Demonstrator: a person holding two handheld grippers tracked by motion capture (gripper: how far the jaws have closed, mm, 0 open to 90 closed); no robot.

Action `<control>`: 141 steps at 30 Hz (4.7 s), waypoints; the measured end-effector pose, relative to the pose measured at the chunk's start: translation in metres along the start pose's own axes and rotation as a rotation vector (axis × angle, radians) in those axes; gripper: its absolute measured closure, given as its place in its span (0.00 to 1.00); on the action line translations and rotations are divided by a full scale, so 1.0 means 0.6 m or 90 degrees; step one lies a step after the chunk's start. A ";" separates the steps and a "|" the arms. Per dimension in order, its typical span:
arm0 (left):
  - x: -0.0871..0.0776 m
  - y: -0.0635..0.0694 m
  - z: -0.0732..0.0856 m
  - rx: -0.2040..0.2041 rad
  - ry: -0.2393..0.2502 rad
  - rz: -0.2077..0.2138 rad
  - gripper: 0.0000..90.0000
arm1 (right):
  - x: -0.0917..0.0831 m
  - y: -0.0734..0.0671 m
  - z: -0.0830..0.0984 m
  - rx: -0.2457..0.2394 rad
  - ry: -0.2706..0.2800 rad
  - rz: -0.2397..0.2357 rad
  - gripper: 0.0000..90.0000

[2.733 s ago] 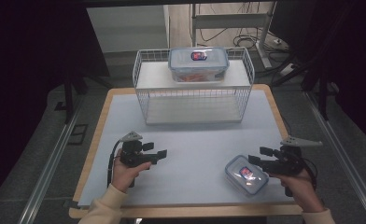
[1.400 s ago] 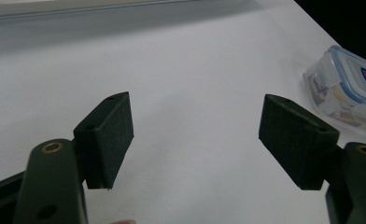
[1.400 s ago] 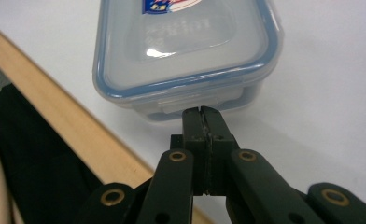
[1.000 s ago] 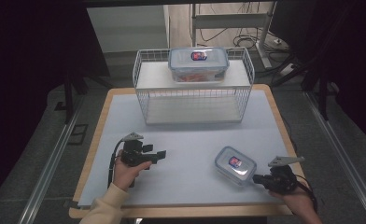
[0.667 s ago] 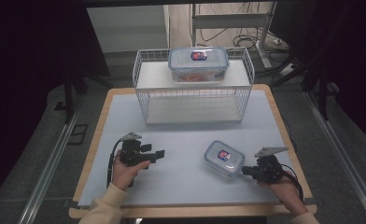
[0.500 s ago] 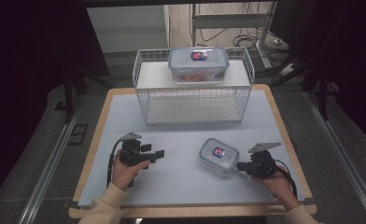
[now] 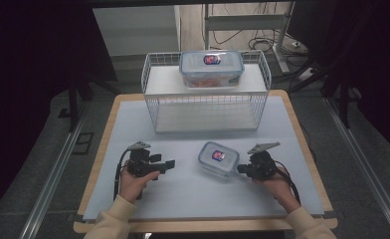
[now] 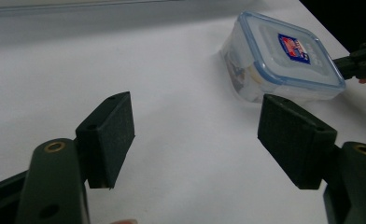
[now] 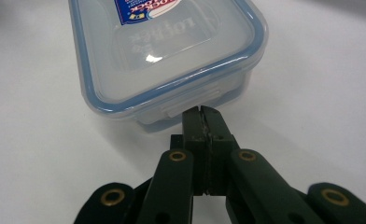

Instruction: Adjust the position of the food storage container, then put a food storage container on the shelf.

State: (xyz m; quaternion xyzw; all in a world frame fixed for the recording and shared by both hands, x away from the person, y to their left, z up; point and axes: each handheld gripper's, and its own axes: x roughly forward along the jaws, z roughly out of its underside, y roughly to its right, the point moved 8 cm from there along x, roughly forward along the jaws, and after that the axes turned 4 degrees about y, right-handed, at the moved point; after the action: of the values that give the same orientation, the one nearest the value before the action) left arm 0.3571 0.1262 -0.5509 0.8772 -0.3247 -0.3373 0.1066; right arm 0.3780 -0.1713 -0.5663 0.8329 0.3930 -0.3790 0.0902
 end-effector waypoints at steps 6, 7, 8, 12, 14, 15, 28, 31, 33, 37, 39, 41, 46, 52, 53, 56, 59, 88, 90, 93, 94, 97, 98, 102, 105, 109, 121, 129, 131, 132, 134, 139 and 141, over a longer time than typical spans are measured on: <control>-0.001 -0.001 0.000 -0.001 0.001 0.000 0.30 | -0.008 -0.004 0.000 0.005 0.011 -0.002 1.00; -0.001 -0.001 0.000 -0.001 0.002 0.000 0.30 | -0.015 -0.014 0.002 -0.001 0.013 -0.007 1.00; -0.002 -0.002 -0.001 -0.001 0.002 0.000 0.30 | -0.018 -0.021 0.004 -0.006 0.011 -0.012 1.00; -0.003 -0.002 -0.001 -0.001 0.003 0.000 0.30 | -0.019 -0.053 0.012 -0.029 -0.002 -0.042 1.00; -0.002 -0.001 -0.001 -0.002 0.003 -0.001 0.30 | -0.013 -0.081 0.015 -0.043 -0.005 -0.065 1.00; -0.002 -0.001 -0.001 -0.002 0.003 -0.001 0.30 | -0.013 -0.081 0.015 -0.043 -0.005 -0.065 1.00; 0.002 -0.004 0.002 -0.004 -0.002 -0.002 0.30 | 0.028 -0.084 -0.002 -0.048 0.005 -0.036 1.00; 0.001 -0.003 0.001 -0.005 0.000 -0.002 0.30 | 0.022 -0.070 -0.005 -0.033 0.017 -0.024 1.00; 0.001 -0.003 0.002 -0.002 -0.002 -0.001 0.30 | 0.020 -0.059 -0.006 -0.025 0.021 -0.015 1.00; 0.002 -0.003 0.002 -0.005 -0.001 -0.001 0.30 | 0.016 -0.035 -0.006 -0.008 0.031 0.006 1.00; 0.002 -0.003 0.002 -0.003 -0.003 -0.002 0.30 | 0.015 -0.025 -0.006 0.003 0.032 0.010 1.00; 0.002 -0.003 0.002 -0.002 -0.004 -0.002 0.30 | 0.015 -0.019 -0.004 0.009 0.032 0.010 1.00; 0.004 -0.005 0.004 -0.003 -0.006 -0.001 0.30 | 0.015 -0.015 -0.002 0.010 0.030 0.012 0.99; 0.002 -0.004 0.003 -0.007 -0.001 -0.001 0.30 | 0.006 -0.020 0.001 0.012 0.034 0.004 0.98; 0.002 -0.004 0.003 -0.007 -0.001 -0.001 0.30 | 0.006 -0.020 0.001 0.012 0.034 0.004 0.98; 0.001 -0.003 0.001 -0.008 0.001 0.001 0.30 | -0.006 -0.019 0.005 0.012 0.034 0.001 0.98; 0.001 -0.004 0.000 -0.013 0.003 -0.008 0.27 | -0.020 -0.013 0.009 0.018 0.040 -0.003 0.97; 0.002 0.033 -0.019 -0.030 0.008 0.029 0.19 | -0.085 0.056 0.000 0.170 0.124 -0.065 0.30; 0.005 0.036 -0.020 -0.034 0.008 0.032 0.18 | -0.087 0.055 -0.003 0.163 0.126 -0.067 0.28; 0.011 0.040 -0.022 -0.047 0.008 0.043 0.18 | -0.087 0.054 -0.007 0.162 0.130 -0.067 0.28; 0.014 0.041 -0.023 -0.047 0.008 0.045 0.18 | -0.086 0.055 -0.009 0.164 0.130 -0.069 0.28; 0.022 0.046 -0.026 -0.050 0.000 0.051 0.18 | -0.085 0.056 -0.010 0.163 0.129 -0.070 0.28; 0.026 0.047 -0.027 -0.052 -0.001 0.052 0.18 | -0.084 0.056 -0.010 0.164 0.129 -0.070 0.27; 0.043 0.056 -0.036 -0.055 -0.007 0.064 0.18 | -0.079 0.055 -0.018 0.166 0.126 -0.075 0.26; 0.055 0.064 -0.039 -0.054 -0.011 0.070 0.18 | -0.076 0.054 -0.026 0.172 0.131 -0.081 0.26; 0.066 0.067 -0.044 -0.063 -0.011 0.076 0.18 | -0.068 0.054 -0.038 0.175 0.134 -0.087 0.26; 0.143 0.081 -0.050 -0.087 -0.042 0.102 0.21 | -0.029 0.073 -0.054 0.217 0.120 -0.094 0.26; 0.185 0.093 -0.047 -0.103 -0.069 0.127 0.23 | 0.014 0.076 -0.054 0.244 0.087 -0.118 0.27; 0.192 0.095 -0.044 -0.112 -0.073 0.133 0.24 | 0.020 0.074 -0.053 0.248 0.078 -0.123 0.27; 0.194 0.097 -0.043 -0.116 -0.075 0.138 0.25 | 0.025 0.072 -0.053 0.250 0.073 -0.128 0.26; 0.197 0.099 -0.041 -0.111 -0.080 0.145 0.26 | 0.027 0.071 -0.053 0.251 0.071 -0.130 0.26; 0.198 0.103 -0.038 -0.110 -0.085 0.153 0.36 | 0.029 0.065 -0.052 0.263 0.065 -0.159 0.36; 0.196 0.102 -0.037 -0.114 -0.089 0.157 0.40 | 0.027 0.061 -0.051 0.256 0.061 -0.160 0.38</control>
State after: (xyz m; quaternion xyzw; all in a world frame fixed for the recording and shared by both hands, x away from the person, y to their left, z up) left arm 0.4075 0.0032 -0.5710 0.7921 -0.4049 -0.4095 0.2023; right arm 0.4282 -0.1732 -0.5619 0.7958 0.4139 -0.4180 -0.1439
